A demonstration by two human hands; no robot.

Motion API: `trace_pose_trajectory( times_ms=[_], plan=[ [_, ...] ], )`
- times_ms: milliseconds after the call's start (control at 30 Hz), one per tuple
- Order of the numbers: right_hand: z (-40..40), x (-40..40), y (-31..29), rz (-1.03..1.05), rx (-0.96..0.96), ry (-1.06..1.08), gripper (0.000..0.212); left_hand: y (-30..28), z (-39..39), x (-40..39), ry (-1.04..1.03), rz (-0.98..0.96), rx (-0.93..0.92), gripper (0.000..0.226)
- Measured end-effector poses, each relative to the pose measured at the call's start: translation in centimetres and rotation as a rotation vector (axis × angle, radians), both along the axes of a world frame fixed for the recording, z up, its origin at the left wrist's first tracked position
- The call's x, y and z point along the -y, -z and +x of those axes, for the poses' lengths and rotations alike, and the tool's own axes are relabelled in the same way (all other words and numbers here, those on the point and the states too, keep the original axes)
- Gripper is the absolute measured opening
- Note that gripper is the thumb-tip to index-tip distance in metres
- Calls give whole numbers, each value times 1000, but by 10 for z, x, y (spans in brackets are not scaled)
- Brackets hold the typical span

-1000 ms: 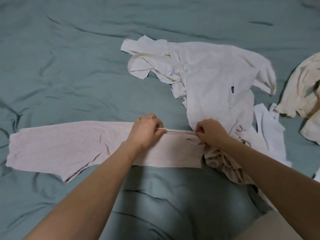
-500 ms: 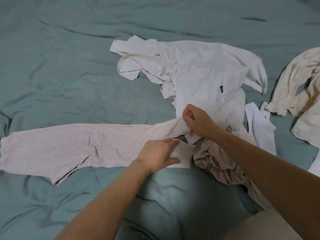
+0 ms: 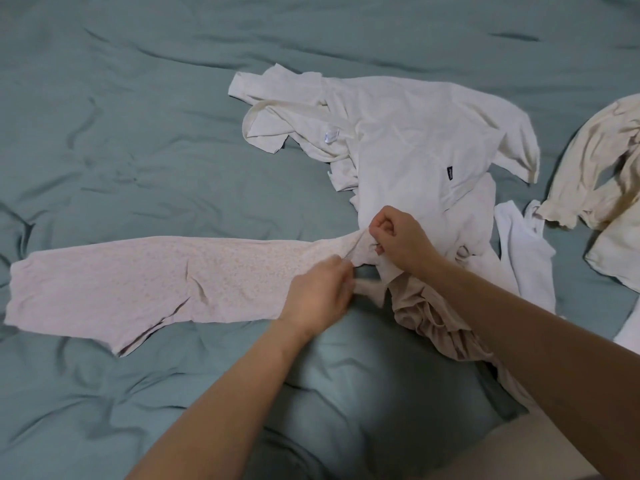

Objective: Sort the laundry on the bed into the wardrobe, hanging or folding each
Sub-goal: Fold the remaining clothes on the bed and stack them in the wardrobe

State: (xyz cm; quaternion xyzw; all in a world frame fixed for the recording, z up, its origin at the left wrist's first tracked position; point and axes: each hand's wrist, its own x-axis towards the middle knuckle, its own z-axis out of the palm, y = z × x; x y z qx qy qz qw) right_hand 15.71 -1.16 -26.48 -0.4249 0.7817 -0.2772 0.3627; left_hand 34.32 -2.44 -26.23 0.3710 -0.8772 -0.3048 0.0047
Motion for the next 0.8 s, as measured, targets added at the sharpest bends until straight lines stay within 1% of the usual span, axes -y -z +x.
trace_pose_trajectory(
  times_ms=[100, 133, 167, 200, 233, 267, 300, 333, 400, 433, 500, 533, 567, 600, 633, 700, 733, 800],
  plan=[
    [3, 3, -7, -24, 28, 38, 23, -19, 18, 22, -584, 20, -351, 14],
    [6, 5, -11, -26, 52, 56, 24, -24, 26, 32, -759, -9, -411, 14],
    [8, 7, -14, -27, 74, 73, 24, -28, 34, 43, -905, -50, -426, 12],
    [10, 9, -17, -28, 92, 88, 24, -31, 41, 52, -1003, -82, -420, 11],
    [12, 11, -20, -28, 108, 100, 23, -29, 48, 60, -1045, -104, -405, 13],
    [14, 13, -24, -28, 125, 110, 22, -27, 53, 64, -1034, -108, -380, 17],
    [15, 15, -27, -28, 146, 125, 20, -23, 55, 65, -981, -105, -344, 21],
    [16, 18, -31, -30, 172, 143, 17, -21, 54, 62, -900, -128, -316, 25],
    [17, 23, -40, -30, 240, 193, 13, -19, 45, 53, -688, -185, -331, 27],
    [17, 25, -44, -26, 281, 226, 12, -19, 37, 48, -557, -143, -350, 31],
    [17, 29, -52, -5, 384, 305, 9, -18, 23, 37, -267, -18, -312, 49],
    [18, 31, -57, 10, 460, 346, 7, -17, 16, 33, -155, 1, -267, 56],
    [18, 32, -60, 27, 553, 386, 6, -15, 10, 32, -105, 11, -241, 60],
    [18, 34, -63, 42, 657, 427, 9, -14, 5, 32, -124, 30, -255, 57],
    [17, 34, -65, 57, 764, 472, 15, -15, 1, 33, -190, 74, -306, 47],
    [16, 35, -67, 73, 929, 538, 22, -22, -7, 38, -345, 216, -464, 17],
    [16, 35, -67, 80, 960, 542, 21, -25, -10, 43, -402, 305, -529, 7],
    [14, 34, -66, 70, 941, 540, 16, -28, -14, 52, -505, 465, -599, 21]
  ],
)
